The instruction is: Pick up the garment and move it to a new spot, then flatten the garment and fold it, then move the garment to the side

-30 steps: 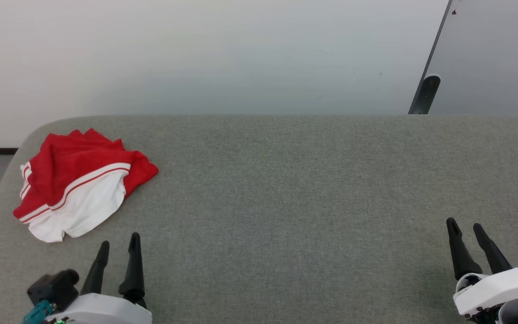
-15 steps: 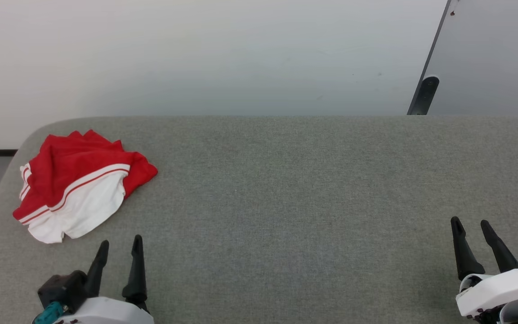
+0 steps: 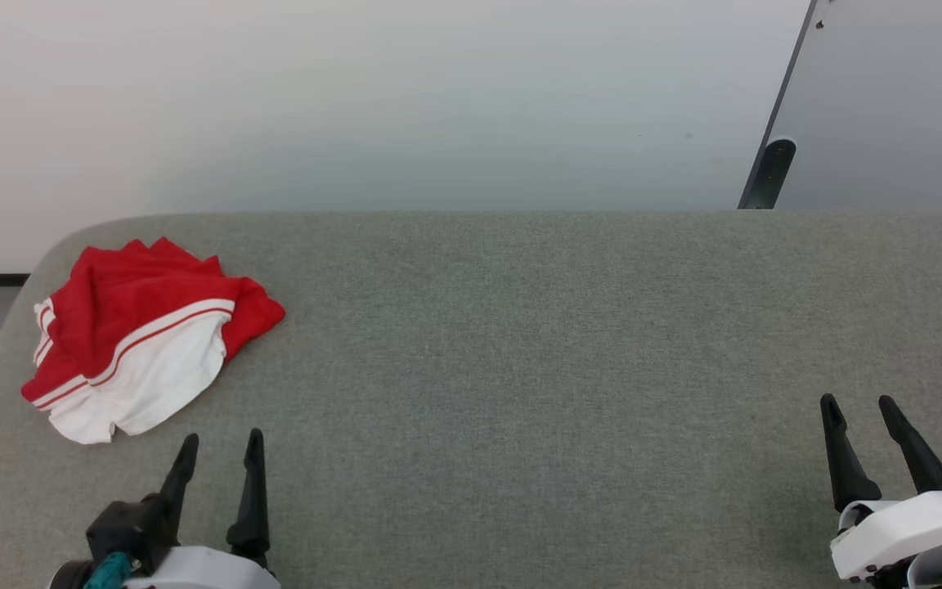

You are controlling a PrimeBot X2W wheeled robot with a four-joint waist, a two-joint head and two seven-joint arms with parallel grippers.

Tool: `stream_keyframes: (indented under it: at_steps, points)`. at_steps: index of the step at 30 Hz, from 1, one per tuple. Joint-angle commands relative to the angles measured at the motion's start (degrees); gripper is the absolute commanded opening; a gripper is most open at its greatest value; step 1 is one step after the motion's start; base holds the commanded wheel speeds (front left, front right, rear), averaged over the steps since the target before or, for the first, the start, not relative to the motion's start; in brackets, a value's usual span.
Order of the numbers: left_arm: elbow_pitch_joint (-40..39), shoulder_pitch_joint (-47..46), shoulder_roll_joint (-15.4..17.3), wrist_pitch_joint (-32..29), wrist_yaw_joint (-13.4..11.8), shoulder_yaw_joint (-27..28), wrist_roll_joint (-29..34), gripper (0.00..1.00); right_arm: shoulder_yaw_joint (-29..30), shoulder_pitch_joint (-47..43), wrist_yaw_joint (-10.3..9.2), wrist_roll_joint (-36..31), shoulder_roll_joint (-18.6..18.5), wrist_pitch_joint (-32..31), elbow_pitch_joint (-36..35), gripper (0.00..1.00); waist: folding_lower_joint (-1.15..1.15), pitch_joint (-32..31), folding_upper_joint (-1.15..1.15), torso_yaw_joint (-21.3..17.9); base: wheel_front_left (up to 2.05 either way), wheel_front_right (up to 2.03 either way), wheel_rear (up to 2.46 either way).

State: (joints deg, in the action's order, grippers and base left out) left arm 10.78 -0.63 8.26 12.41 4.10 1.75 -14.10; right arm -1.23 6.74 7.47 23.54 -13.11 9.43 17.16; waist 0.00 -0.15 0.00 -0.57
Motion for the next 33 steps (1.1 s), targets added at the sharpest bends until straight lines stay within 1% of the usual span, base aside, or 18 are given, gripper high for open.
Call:
stream_keyframes:
  at_steps: [1, 15, 22, 24, 27, 33]
  points:
    - [-0.27, 0.30, 0.35, 0.51, 0.12, -0.10, 1.41, 1.00, -0.03, 0.51, 0.04, -1.29, -0.41, 0.41, -0.25, 1.00, 0.00, -0.01, 0.00, -0.01, 0.00, 0.00, 0.00]
    - [0.11, 0.82, 0.42, 2.03, 0.38, 0.20, 6.80, 1.00, 0.66, 0.33, 0.04, -6.11, -0.41, 2.00, -0.08, 1.00, 0.00, -0.05, 0.00, -0.32, 0.00, 0.00, 0.00]
    - [0.24, 1.00, 0.46, 2.69, 0.49, 0.02, 8.99, 1.00, 1.02, -0.03, 0.04, -7.95, -0.24, 2.65, -0.35, 1.00, 0.00, -0.05, 0.00, 0.26, 0.00, 0.00, 0.00]
    - [0.32, 0.98, 0.46, 2.86, 0.57, -0.09, 9.88, 1.00, 1.16, -0.19, 0.04, -8.56, -0.28, 2.82, -0.21, 1.00, 0.00, -0.08, 0.00, 0.84, 0.00, 0.00, 0.00]
    - [0.37, 1.09, 0.22, 2.75, 0.62, 0.12, 9.38, 1.00, 1.00, -0.60, 0.04, -8.02, -0.13, 2.88, -0.04, 1.00, 0.00, -0.25, 0.00, 2.08, 0.00, 0.00, 0.00]
    - [0.80, 1.84, -0.11, 2.74, 0.39, 0.45, 8.76, 1.00, 0.55, -1.06, 0.04, -7.51, -0.25, 3.08, 0.32, 1.00, 0.00, -0.75, 0.00, 6.57, 0.00, 0.00, 0.00]
